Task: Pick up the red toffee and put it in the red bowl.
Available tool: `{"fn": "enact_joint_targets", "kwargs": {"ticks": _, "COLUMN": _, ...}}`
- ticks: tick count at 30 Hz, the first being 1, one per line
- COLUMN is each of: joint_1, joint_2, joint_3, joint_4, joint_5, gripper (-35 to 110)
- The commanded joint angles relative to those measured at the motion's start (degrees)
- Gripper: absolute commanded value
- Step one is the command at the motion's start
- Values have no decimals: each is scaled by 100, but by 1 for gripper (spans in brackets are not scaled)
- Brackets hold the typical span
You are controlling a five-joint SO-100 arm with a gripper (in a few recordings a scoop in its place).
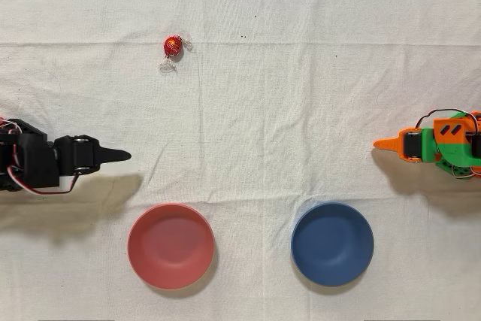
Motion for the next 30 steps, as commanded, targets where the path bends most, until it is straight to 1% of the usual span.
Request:
{"fn": "enact_joint_targets", "kwargs": {"ticks": 1, "joint_1": 35, "joint_2": -642, "joint_3": -1151, "joint_4": 114, "joint_5": -97, "gripper": 0}}
{"fn": "enact_joint_targets", "kwargs": {"ticks": 7, "joint_1": 26, "joint_2": -2004, "joint_3": -2584, "joint_4": 167, "joint_5": -114, "gripper": 0}}
{"fn": "enact_joint_targets", "kwargs": {"ticks": 13, "joint_1": -387, "joint_2": -3560, "joint_3": -4140, "joint_4": 536, "joint_5": 158, "gripper": 0}}
{"fn": "enact_joint_targets", "kwargs": {"ticks": 16, "joint_1": -773, "joint_2": -4280, "joint_3": -4676, "joint_4": 668, "joint_5": 589, "gripper": 0}}
{"fn": "enact_joint_targets", "kwargs": {"ticks": 22, "joint_1": -1573, "joint_2": -5150, "joint_3": -5273, "joint_4": 387, "joint_5": 1266, "gripper": 0}}
{"fn": "enact_joint_targets", "kwargs": {"ticks": 27, "joint_1": -1898, "joint_2": -5801, "joint_3": -5880, "joint_4": 650, "joint_5": 1978, "gripper": 0}}
{"fn": "enact_joint_targets", "kwargs": {"ticks": 28, "joint_1": -1969, "joint_2": -5950, "joint_3": -6003, "joint_4": 677, "joint_5": 2004, "gripper": 0}}
{"fn": "enact_joint_targets", "kwargs": {"ticks": 30, "joint_1": -2048, "joint_2": -6240, "joint_3": -6267, "joint_4": 756, "joint_5": 1494, "gripper": 0}}
